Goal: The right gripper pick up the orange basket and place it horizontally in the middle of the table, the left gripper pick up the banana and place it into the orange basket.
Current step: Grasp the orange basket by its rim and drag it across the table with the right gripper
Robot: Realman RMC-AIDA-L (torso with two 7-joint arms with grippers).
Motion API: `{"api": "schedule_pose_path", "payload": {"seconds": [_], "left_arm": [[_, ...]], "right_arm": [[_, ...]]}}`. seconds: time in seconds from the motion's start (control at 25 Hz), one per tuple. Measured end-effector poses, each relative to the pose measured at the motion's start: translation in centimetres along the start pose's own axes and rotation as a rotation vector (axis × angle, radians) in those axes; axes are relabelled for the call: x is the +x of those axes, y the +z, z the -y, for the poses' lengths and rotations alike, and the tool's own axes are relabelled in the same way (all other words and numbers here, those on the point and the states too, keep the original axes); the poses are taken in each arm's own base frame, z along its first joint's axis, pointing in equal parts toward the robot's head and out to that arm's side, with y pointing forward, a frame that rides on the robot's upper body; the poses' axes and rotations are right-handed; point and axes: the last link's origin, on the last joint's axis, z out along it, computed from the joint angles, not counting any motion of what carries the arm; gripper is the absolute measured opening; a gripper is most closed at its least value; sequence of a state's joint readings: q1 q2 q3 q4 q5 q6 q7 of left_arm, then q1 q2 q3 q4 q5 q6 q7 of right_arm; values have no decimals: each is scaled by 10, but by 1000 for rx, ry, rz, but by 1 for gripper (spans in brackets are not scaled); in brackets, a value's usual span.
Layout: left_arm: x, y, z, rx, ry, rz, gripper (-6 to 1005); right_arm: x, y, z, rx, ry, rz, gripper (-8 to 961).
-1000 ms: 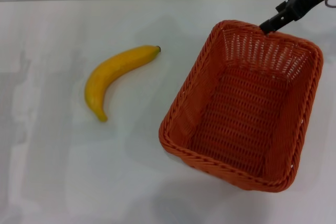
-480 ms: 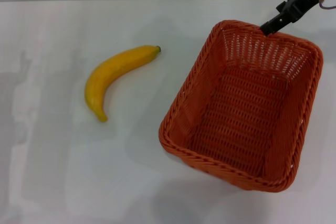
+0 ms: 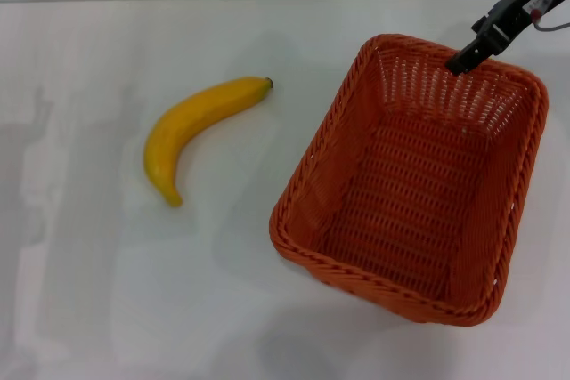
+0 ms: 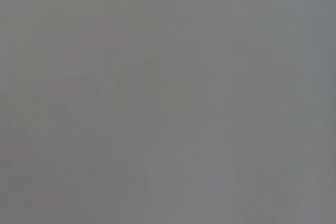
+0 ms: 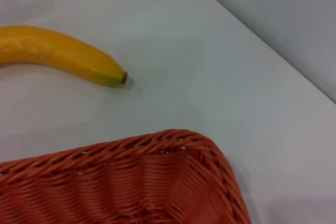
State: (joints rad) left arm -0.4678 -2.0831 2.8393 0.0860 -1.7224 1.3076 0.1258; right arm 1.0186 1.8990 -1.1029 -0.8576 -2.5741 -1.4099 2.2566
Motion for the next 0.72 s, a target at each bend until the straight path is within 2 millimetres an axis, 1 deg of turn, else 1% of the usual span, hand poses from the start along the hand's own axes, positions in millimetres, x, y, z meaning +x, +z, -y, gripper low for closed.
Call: {"api": "schedule_pose_path", "payload": {"seconds": [0.72], "left_arm": [[0,-1,-3,-21,6,-1,876]], "right_arm": [[3,14,-11,-6,-43,-38,742]]}}
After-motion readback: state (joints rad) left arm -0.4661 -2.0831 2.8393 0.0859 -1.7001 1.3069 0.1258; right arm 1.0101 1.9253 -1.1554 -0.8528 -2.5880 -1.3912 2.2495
